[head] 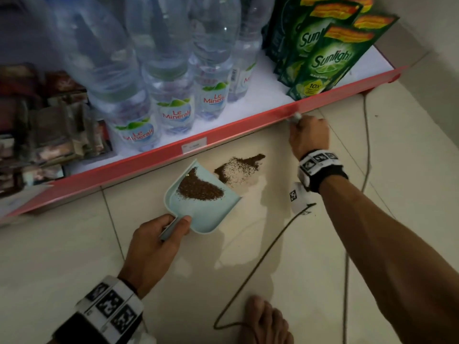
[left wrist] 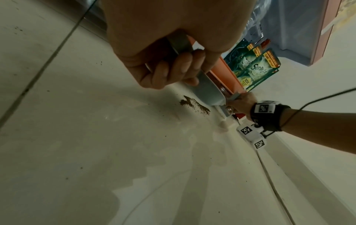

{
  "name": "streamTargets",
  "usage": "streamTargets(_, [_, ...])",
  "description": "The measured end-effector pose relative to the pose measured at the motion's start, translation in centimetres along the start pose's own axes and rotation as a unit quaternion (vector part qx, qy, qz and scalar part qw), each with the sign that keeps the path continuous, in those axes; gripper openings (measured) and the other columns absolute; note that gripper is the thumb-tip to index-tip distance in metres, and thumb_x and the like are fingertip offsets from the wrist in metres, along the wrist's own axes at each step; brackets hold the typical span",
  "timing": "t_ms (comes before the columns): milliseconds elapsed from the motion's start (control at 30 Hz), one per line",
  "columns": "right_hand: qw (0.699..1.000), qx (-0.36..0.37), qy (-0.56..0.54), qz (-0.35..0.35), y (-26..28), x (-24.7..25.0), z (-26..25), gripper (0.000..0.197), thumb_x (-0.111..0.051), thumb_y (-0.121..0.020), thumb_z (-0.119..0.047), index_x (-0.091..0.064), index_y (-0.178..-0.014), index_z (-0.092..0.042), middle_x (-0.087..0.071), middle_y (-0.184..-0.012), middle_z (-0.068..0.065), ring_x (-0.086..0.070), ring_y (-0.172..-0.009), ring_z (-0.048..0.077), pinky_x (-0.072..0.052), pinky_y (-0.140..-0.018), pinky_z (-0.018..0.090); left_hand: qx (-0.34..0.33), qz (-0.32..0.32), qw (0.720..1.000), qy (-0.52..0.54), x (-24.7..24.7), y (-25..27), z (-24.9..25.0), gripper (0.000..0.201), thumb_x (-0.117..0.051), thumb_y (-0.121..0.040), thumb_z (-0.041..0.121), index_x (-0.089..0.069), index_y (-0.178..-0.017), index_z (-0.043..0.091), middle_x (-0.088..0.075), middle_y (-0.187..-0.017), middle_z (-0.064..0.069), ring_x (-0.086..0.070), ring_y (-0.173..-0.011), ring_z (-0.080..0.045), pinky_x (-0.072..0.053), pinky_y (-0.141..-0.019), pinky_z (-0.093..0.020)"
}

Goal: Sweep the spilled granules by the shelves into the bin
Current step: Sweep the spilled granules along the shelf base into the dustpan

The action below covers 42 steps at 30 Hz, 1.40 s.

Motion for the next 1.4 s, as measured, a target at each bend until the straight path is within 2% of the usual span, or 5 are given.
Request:
streamTargets(267, [0.933, 0.328, -0.103, -0.107, 5.3, -0.4, -2.0, 0.028, -0.058, -0.093, -0.010, -0.071, -0.115, -0.020, -0.078, -0.093, 0.003, -0.070, -0.068, 0.025, -0.053, -0.070, 0.025, 0.013, -0.005, 1.000, -0.026, 0.1, -0.7, -0.7, 0.029, -0.060, -0.089, 0.045, -0.067, -0.066, 0.028, -0.047, -0.041, 0.009, -0.039, -0.039, -0.002, -0.033, -0.043, -0.013])
streamTargets(533, [0.997, 0.046, 0.047, -0.031, 0.7, -1.6, 0.3, 0.034, -0.050, -0.096, -0.022, -0.066, -0.125, -0.026, -0.069, -0.090, 0.025, -0.060, -0.086, 0.045, -0.047, -0.070, 0.043, 0.034, 0.004, 0.999, -0.015, 1.3, 0.0, -1.2, 0.033, -0.062, -0.089, 0.041, -0.065, -0.064, 0.019, -0.044, -0.042, 0.007, -0.039, -0.041, -0.003, -0.036, -0.048, -0.021])
streamTargets(867, [0.889, 0.415, -0.073, -0.177, 5.4, -0.2, -6.3, 0.028, -0.059, -0.095, -0.017, -0.070, -0.121, -0.016, -0.074, -0.112, 0.008, -0.073, -0.085, 0.028, -0.058, -0.077, 0.040, 0.047, 0.021, 0.999, -0.010, 2.3, 0.8, -1.7, 0.033, -0.062, -0.091, 0.041, -0.066, -0.065, 0.020, -0.048, -0.041, 0.010, -0.040, -0.040, -0.002, -0.034, -0.051, -0.024])
streamTargets(1167, [0.990, 0.103, 0.064, -0.068, 2.8, -1.0, -3.8, 0.032, -0.051, -0.090, -0.011, -0.070, -0.114, -0.018, -0.070, -0.096, 0.025, -0.062, -0.087, 0.044, -0.049, -0.076, 0.041, 0.042, 0.017, 0.999, -0.004, 3.2, 1.8, -1.6, 0.033, -0.062, -0.091, 0.039, -0.066, -0.065, 0.018, -0.045, -0.040, 0.009, -0.038, -0.040, -0.003, -0.034, -0.049, -0.023])
streamTargets(1400, [0.898, 0.378, -0.088, -0.208, 7.0, -1.3, -9.1, 0.036, -0.063, -0.091, -0.007, -0.067, -0.125, -0.020, -0.073, -0.114, 0.004, -0.073, -0.079, 0.018, -0.054, -0.080, 0.025, 0.052, 0.020, 0.998, 0.002, 3.7, 1.8, -2.1, 0.033, -0.063, -0.090, 0.039, -0.067, -0.066, 0.017, -0.045, -0.040, 0.008, -0.038, -0.040, -0.002, -0.035, -0.051, -0.024])
Point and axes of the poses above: each hand's wrist, its own y-axis away from the middle knuckle, its own x-axis out of the back of the hand, z = x × y, the point moved 2 cm from there along -y, towards the middle knuckle
